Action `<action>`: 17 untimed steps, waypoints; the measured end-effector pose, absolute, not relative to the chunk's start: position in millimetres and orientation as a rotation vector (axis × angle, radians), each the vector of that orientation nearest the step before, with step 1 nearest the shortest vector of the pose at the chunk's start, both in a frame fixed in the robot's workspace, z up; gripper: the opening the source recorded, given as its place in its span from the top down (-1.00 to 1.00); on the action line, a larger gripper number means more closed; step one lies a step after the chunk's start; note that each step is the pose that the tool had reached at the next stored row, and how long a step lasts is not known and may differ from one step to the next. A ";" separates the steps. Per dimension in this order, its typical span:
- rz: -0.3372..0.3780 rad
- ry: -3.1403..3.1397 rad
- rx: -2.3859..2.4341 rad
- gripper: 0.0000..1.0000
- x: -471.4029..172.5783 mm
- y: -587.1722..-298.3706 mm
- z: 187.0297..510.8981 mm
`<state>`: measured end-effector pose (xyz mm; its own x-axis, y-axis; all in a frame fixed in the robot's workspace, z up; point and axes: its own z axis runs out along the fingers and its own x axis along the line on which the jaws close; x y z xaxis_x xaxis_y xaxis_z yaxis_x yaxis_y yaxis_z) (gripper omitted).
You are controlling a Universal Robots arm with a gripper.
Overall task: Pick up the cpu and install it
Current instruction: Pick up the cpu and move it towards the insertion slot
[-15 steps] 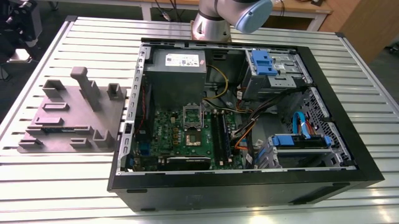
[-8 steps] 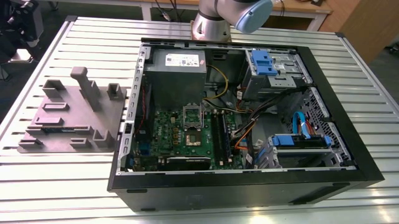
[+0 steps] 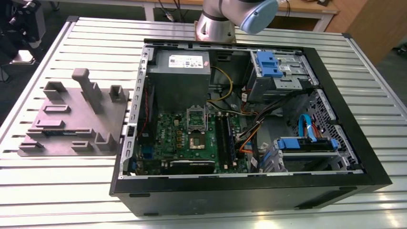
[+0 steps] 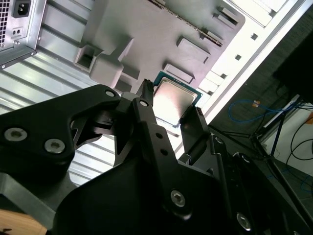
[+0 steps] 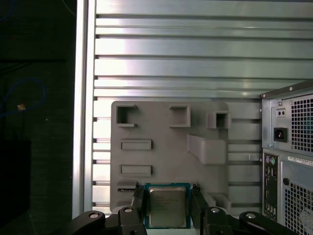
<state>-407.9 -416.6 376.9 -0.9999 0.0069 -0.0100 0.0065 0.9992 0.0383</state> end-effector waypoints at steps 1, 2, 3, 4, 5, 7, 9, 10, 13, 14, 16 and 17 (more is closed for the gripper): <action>0.060 3.131 0.010 0.06 -406.5 -416.6 376.9; 0.060 3.131 0.010 0.06 -404.8 -416.6 376.9; 0.060 3.131 0.011 0.06 -404.8 -416.6 376.9; 0.060 3.131 0.010 0.06 -404.7 -416.6 377.0; 0.060 3.131 0.011 0.06 -404.6 -416.6 376.9; 0.060 3.131 0.010 0.06 -401.3 -416.6 377.0; 0.060 3.131 0.010 0.06 -400.3 -416.6 376.9; 0.060 3.131 0.010 0.06 -400.2 -416.6 376.9; 0.060 3.131 0.010 0.06 -399.3 -416.6 377.1; 0.060 3.131 0.010 0.06 -398.9 -416.6 377.0; 0.060 3.131 0.011 0.06 -398.6 -416.6 376.9; 0.060 3.131 0.011 0.06 -398.6 -416.6 376.9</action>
<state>-398.6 -416.6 376.9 -0.9999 0.0070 -0.0101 0.0066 0.9992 0.0384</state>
